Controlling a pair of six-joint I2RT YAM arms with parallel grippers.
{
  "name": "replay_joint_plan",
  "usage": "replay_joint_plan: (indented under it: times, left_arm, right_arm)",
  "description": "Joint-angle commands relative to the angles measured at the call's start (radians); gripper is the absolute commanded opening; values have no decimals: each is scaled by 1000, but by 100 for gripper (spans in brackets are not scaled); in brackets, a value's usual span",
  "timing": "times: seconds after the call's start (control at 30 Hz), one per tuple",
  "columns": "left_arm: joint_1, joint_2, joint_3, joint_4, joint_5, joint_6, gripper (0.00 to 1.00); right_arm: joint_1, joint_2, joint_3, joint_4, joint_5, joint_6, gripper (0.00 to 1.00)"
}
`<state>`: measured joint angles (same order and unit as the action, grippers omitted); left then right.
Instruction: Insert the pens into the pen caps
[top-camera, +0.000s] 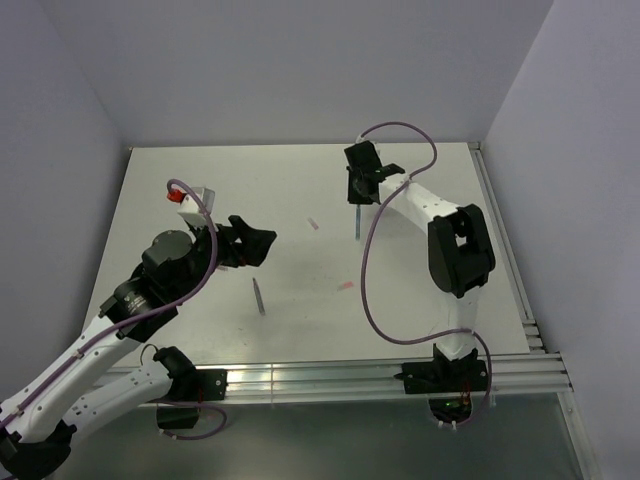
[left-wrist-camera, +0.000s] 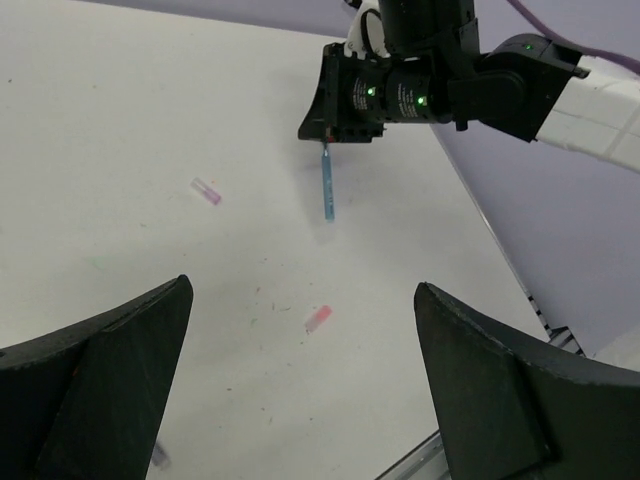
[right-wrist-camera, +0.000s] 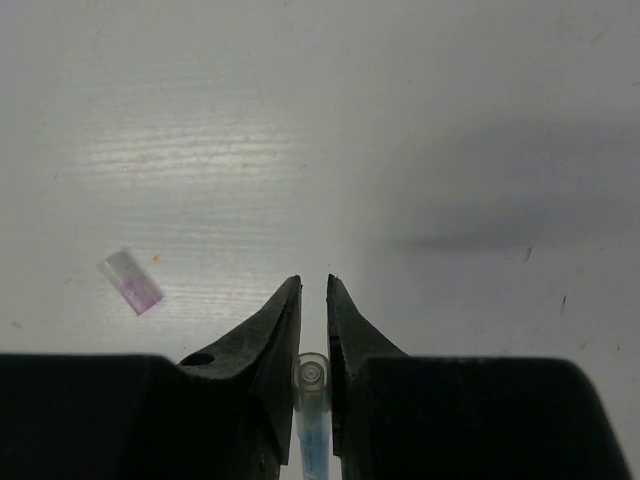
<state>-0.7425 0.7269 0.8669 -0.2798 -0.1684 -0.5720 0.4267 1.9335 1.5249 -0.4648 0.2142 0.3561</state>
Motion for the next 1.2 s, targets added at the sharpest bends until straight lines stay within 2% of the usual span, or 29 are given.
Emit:
replay_joint_plan:
  times: [0.0,0.13,0.43,0.7,0.87,1.17]
  left_arm:
    - [5,-4,43,-51,-60,-17,98]
    - [5,-11,38,-73,-92,-35,95]
    - [5,22,31,-156,-212,-138,86]
    - [5,57,-37,-219,-279,-298,81]
    - [5,117,-120,-260,-330,-458,75]
    - [5,256,-230,-208,-298,-575,61]
  right_arm:
    - [-26,28,86,-1,-16,-26,9]
    - [-40,79,101,-11,-13,-25,22]
    - [-55,104,69,6,-12,-22,38]
    - [-59,38,23,6,-1,-17,39]
    - [-59,-85,-63,21,-32,4,40]
    - [-28,-341,-268,69,-108,43,39]
